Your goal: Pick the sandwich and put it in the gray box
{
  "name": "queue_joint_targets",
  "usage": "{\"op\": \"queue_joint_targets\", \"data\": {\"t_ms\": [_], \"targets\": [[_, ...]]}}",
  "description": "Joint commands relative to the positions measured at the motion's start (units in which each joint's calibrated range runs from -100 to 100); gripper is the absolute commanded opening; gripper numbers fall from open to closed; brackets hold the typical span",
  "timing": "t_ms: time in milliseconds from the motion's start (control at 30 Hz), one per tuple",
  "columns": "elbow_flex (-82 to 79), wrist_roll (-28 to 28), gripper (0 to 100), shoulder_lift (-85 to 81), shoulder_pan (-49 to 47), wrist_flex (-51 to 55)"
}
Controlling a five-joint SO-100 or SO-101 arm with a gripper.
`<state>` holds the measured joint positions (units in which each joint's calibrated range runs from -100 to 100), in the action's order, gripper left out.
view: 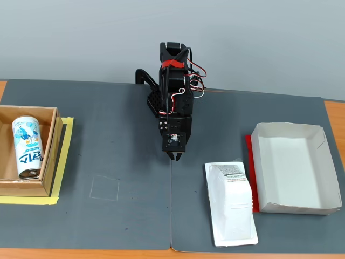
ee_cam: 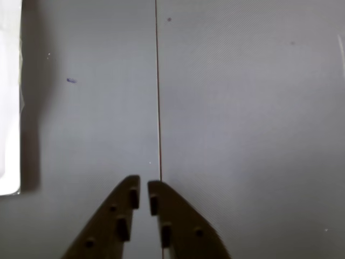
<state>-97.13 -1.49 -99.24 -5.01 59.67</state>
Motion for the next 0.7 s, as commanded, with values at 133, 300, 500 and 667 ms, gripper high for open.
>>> {"op": "queue_joint_targets", "data": {"t_ms": [133, 300, 500, 667], "targets": [[0.29, 0.32, 2, -0.09, -0.70, -0.73], [0.29, 0.37, 2, -0.09, -0.70, -0.73], [0.29, 0.37, 2, -0.09, -0.70, -0.73], [0.29, 0.06, 2, -0.09, -0.25, -0.73]]}}
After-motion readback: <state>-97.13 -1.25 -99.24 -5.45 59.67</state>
